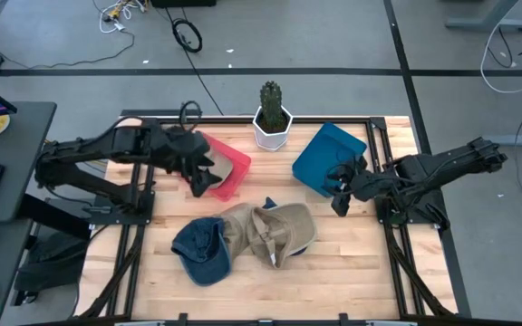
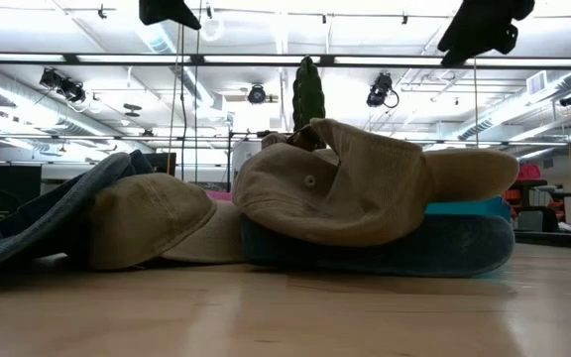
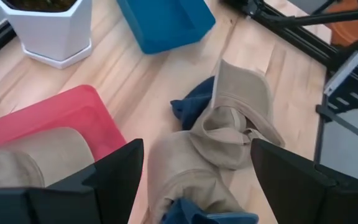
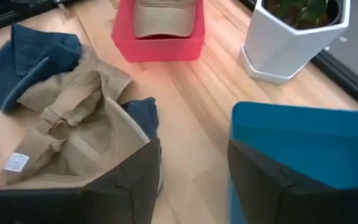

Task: Pick & Place hat
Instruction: Put the right brown cap into the red bin

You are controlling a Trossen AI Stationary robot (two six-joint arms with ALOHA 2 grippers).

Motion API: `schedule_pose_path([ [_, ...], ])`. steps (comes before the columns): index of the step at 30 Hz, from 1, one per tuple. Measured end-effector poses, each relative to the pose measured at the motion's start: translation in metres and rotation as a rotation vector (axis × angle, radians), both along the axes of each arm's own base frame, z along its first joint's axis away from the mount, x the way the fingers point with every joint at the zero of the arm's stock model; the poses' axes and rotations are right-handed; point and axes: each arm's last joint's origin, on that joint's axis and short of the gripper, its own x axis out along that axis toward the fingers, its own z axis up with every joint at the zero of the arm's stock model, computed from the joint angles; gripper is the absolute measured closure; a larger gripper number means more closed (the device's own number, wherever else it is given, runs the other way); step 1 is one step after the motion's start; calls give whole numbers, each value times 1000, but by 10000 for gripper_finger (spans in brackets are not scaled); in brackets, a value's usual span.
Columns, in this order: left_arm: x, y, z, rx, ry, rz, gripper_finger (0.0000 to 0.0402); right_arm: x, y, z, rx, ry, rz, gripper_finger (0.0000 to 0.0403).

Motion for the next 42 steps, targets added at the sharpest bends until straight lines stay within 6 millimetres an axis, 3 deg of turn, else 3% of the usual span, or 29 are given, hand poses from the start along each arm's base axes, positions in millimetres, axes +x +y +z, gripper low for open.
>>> schedule_pose_path([
  [6,0,-17,0,11,-13,49,103,0,3,-12,78,37,32,213],
  [10,1,-24,-1,37,-19,84,103,3,6,-47,231,88,47,213],
  [15,1,-27,-1,44,-24,107,103,11,14,-93,525,-9,71,206],
  [23,3,-28,1,41,-54,107,103,-1,13,-149,809,-26,-92,116],
  [30,4,-27,1,50,-55,107,103,-6,10,-168,889,-168,-154,56],
  [36,3,-27,1,67,-52,98,103,-11,8,-179,899,-167,-193,71],
  [42,3,-27,1,78,-51,94,103,-8,8,-174,912,-232,-187,97],
])
